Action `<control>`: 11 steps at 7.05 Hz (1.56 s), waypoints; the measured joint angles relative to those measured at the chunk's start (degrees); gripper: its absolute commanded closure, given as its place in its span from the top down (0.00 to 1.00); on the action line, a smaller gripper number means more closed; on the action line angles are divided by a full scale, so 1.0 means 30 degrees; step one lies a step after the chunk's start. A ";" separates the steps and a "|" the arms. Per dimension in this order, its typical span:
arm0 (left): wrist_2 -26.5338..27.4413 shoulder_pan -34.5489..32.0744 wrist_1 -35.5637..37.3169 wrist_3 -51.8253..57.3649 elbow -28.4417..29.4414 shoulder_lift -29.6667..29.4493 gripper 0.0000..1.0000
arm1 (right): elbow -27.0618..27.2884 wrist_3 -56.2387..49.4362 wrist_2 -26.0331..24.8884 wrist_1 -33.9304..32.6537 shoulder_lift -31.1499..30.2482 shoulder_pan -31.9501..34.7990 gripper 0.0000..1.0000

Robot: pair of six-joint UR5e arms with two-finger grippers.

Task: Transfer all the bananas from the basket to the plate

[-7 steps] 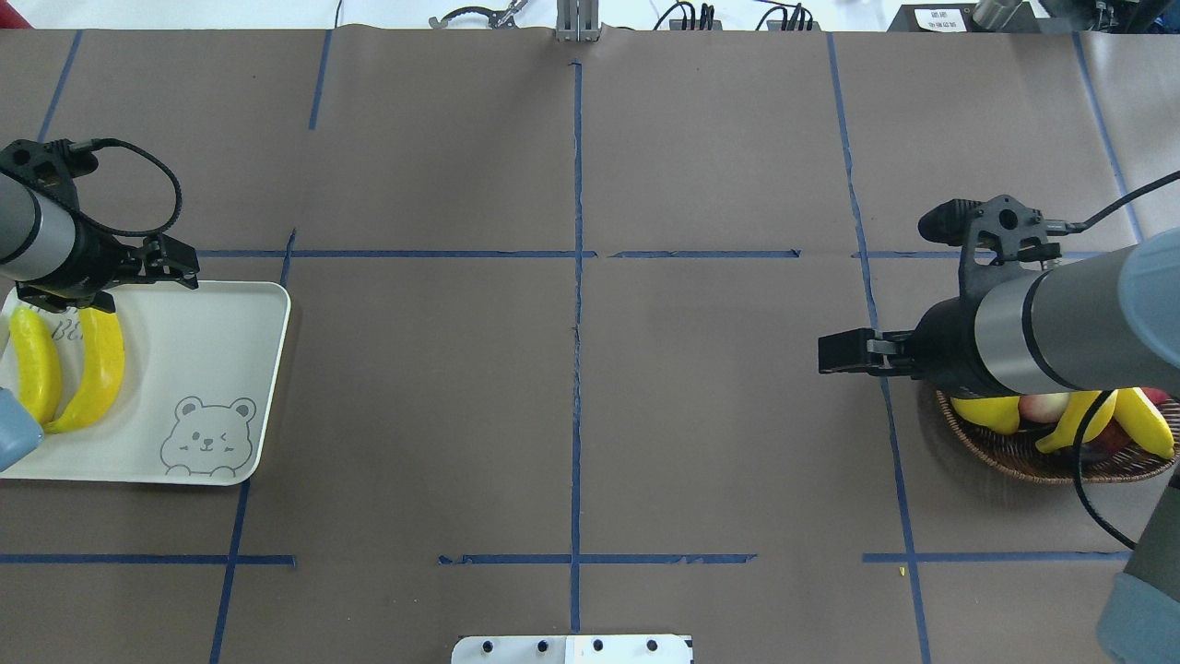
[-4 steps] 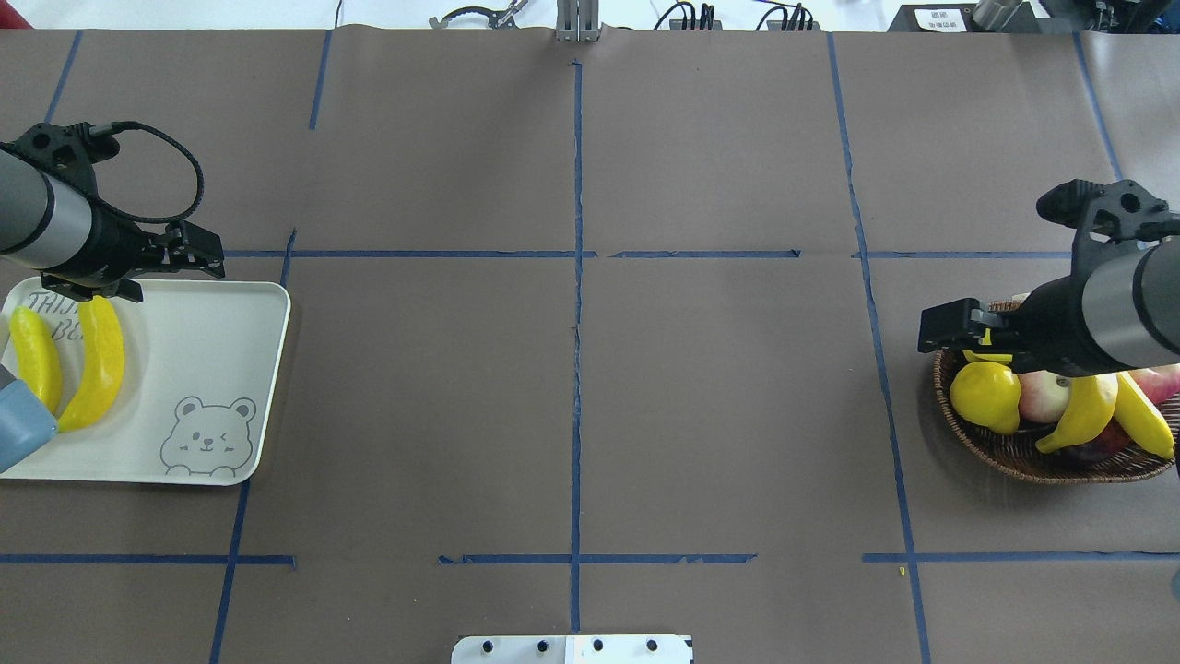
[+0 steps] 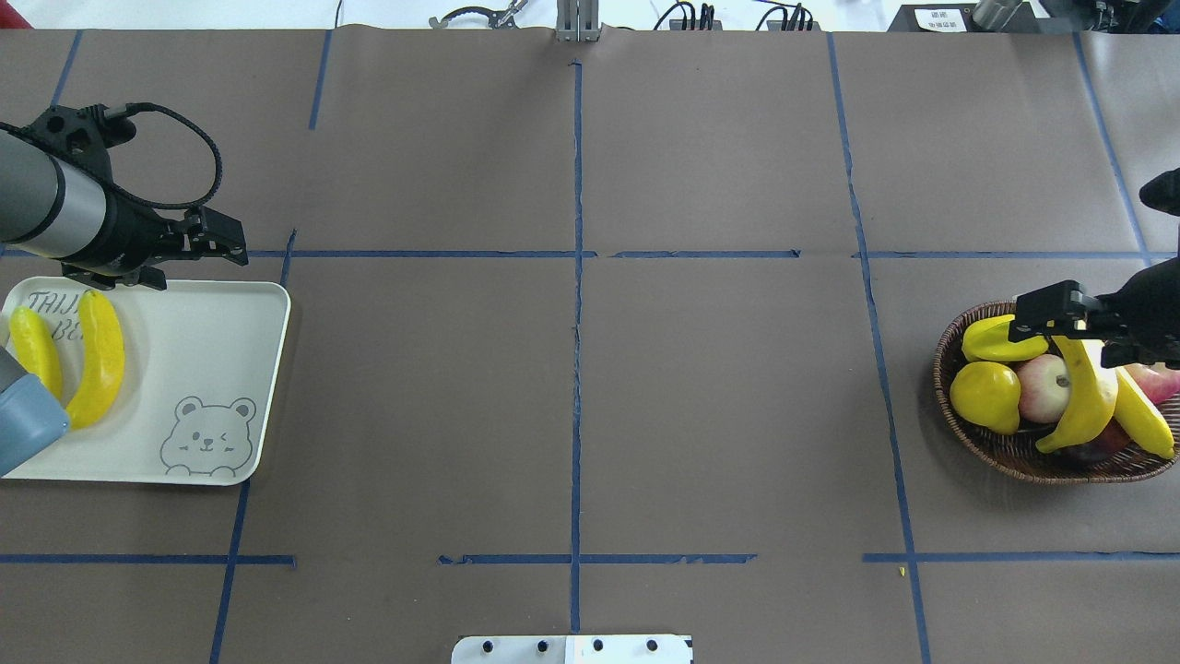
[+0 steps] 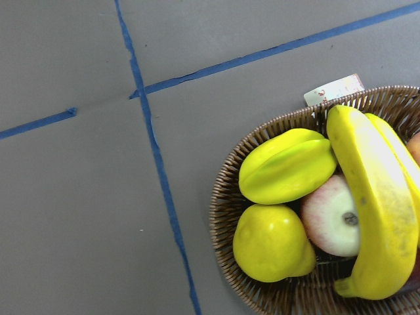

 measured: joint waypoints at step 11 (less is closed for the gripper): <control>-0.0290 0.0035 0.0017 -0.0484 -0.0029 -0.0372 1.00 | -0.6047 -0.0634 0.1594 0.7679 -0.2488 0.0479 0.99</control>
